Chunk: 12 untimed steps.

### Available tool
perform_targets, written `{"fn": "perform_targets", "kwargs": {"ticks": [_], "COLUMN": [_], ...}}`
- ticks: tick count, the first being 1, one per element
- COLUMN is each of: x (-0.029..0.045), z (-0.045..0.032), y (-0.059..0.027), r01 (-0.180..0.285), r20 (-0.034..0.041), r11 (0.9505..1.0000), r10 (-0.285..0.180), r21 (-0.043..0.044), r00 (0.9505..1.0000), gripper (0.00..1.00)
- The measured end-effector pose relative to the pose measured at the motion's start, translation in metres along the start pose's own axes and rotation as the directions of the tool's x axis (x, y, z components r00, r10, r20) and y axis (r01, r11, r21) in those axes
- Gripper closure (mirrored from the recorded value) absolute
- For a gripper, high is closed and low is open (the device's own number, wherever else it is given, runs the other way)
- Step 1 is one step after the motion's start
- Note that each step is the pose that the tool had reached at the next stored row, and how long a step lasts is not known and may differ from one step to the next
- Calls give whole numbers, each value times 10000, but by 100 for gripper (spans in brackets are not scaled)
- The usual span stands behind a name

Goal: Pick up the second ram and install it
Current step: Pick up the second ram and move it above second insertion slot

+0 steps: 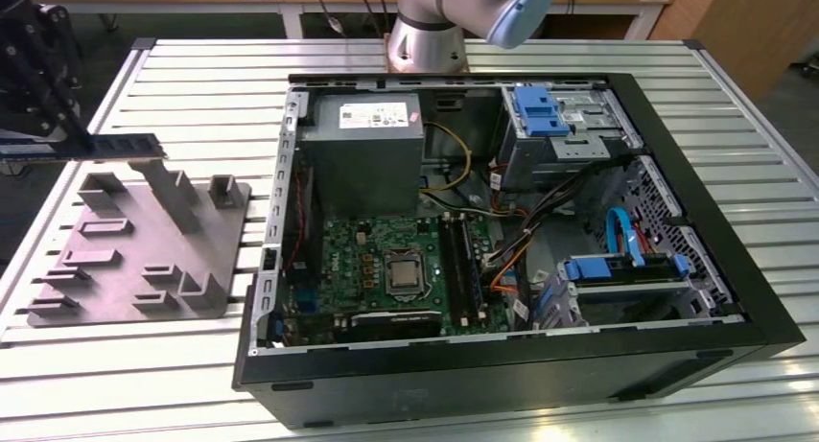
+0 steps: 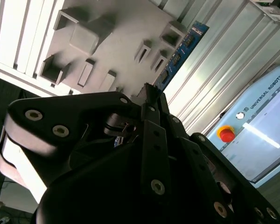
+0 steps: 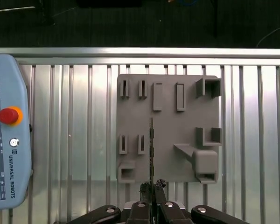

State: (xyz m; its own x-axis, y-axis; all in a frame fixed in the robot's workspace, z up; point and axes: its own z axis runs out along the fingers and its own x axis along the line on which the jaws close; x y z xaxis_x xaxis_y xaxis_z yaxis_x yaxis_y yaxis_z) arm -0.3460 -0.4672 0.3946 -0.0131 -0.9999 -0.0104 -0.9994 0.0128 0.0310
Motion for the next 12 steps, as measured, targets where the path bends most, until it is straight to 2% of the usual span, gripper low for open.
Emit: {"fn": "perform_targets", "kwargs": {"ticks": [12], "x": [-5], "z": [-8], "y": [-309], "r01": [-1], "r20": [0], "r11": [10000], "r10": [1], "r21": [0], "r00": [10000], "gripper": [86]}}
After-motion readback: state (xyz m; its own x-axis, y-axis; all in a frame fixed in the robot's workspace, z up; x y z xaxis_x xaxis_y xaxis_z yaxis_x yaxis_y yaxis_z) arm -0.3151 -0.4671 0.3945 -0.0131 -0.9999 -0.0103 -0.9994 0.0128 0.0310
